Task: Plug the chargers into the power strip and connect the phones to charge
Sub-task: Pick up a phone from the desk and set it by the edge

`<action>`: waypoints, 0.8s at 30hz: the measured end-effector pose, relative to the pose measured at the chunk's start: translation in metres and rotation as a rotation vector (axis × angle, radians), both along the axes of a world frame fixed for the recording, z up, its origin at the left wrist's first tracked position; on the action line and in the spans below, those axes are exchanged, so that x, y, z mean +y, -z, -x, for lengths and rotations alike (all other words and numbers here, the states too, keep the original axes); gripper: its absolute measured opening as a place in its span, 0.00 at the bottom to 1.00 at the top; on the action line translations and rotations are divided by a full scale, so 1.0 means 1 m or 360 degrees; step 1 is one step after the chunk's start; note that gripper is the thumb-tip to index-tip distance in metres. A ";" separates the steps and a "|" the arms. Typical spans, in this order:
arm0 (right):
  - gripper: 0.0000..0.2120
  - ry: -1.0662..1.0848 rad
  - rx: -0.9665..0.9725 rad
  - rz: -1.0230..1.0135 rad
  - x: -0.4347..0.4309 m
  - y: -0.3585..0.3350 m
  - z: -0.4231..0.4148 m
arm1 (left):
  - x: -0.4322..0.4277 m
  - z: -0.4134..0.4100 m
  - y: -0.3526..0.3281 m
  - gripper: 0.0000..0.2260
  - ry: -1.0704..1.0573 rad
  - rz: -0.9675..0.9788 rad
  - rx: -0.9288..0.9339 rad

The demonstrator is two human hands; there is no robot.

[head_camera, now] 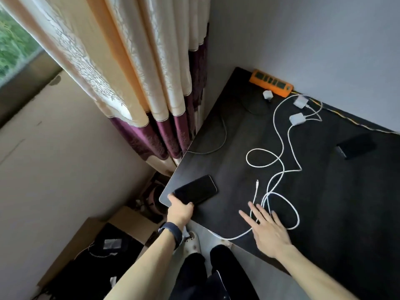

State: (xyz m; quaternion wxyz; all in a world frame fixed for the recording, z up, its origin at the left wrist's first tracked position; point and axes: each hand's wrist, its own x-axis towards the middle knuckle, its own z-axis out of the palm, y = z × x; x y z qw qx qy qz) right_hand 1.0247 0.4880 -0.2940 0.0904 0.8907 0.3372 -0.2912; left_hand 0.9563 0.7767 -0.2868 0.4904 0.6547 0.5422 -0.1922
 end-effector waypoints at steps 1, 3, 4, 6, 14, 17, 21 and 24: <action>0.41 0.0088 0.0025 0.0071 -0.007 -0.004 -0.001 | 0.000 -0.001 -0.001 0.35 0.0102 -0.0019 0.0042; 0.41 0.0255 0.0028 0.0170 -0.020 -0.012 -0.002 | -0.003 -0.002 -0.004 0.40 0.0303 -0.0054 0.0140; 0.40 0.0335 0.0018 0.0202 -0.027 -0.016 -0.002 | -0.005 -0.003 -0.006 0.42 0.0440 -0.0097 0.0190; 0.37 0.0520 0.0049 0.0248 -0.039 -0.017 -0.005 | -0.009 -0.002 -0.009 0.41 0.0707 -0.0237 0.0279; 0.36 0.0963 0.0170 0.0352 -0.101 -0.016 -0.021 | -0.043 -0.020 -0.012 0.43 0.0928 -0.0264 0.0429; 0.37 0.0973 0.0153 0.0339 -0.104 -0.020 -0.025 | -0.052 -0.022 -0.016 0.45 0.0943 -0.0312 0.0526; 0.31 0.0918 0.0011 0.0033 -0.076 -0.037 -0.026 | -0.058 -0.047 -0.040 0.45 0.1063 -0.0457 0.0456; 0.28 0.0881 0.0046 -0.0256 -0.046 -0.059 -0.034 | -0.065 -0.084 -0.074 0.42 0.1131 -0.0552 0.0226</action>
